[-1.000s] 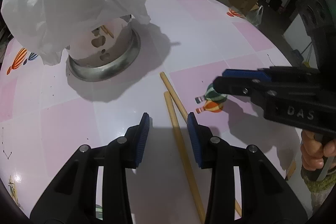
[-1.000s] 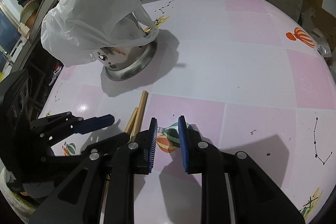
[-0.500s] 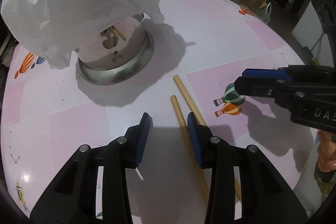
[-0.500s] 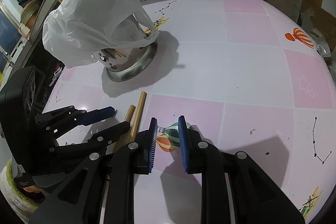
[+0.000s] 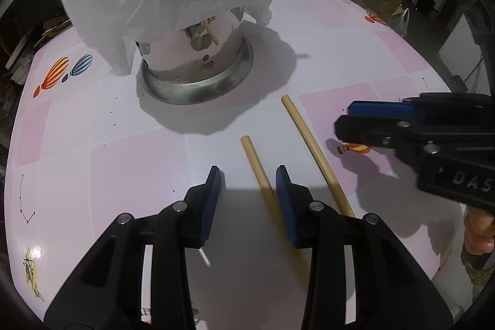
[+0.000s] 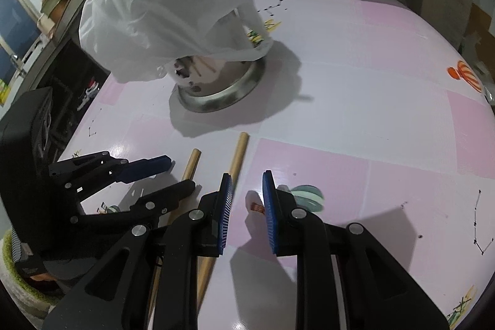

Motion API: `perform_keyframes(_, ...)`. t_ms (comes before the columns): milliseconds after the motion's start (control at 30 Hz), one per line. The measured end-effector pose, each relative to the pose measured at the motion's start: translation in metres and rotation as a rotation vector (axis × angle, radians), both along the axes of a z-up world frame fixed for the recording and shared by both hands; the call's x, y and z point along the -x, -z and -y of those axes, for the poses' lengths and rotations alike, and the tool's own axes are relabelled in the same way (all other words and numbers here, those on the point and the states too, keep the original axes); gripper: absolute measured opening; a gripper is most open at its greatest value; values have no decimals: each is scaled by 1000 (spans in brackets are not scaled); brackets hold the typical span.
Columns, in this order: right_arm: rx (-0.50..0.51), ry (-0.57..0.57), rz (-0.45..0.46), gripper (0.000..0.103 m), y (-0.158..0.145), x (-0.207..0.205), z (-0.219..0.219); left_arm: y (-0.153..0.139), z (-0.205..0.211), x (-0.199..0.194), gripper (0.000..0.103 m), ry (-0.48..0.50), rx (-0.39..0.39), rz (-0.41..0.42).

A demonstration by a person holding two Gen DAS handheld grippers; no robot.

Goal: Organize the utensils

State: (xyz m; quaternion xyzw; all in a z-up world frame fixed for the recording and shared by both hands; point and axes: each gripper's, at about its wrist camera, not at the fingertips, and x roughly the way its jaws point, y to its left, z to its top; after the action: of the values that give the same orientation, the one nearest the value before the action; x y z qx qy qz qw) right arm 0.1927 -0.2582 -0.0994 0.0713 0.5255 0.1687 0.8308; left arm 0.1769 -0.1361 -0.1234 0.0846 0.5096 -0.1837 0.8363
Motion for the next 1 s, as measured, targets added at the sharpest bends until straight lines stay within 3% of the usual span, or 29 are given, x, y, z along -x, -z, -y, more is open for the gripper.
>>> perform_keyframes(367, 134, -49, 14, 21, 14, -4, -33, -1, -5, 10, 34, -1, 2, 18)
perform_keyframes(467, 175, -45, 24, 13, 14, -2, -32, 0, -4, 8, 27, 6, -2, 32)
perform_keyframes(633, 177, -7, 10, 12, 14, -2, -15, 0, -8, 8, 19, 5, 5, 36)
perform_keyframes(1000, 191, 41, 3, 15, 13, -6, -19, -2, -1, 9, 19, 15, -45, 42)
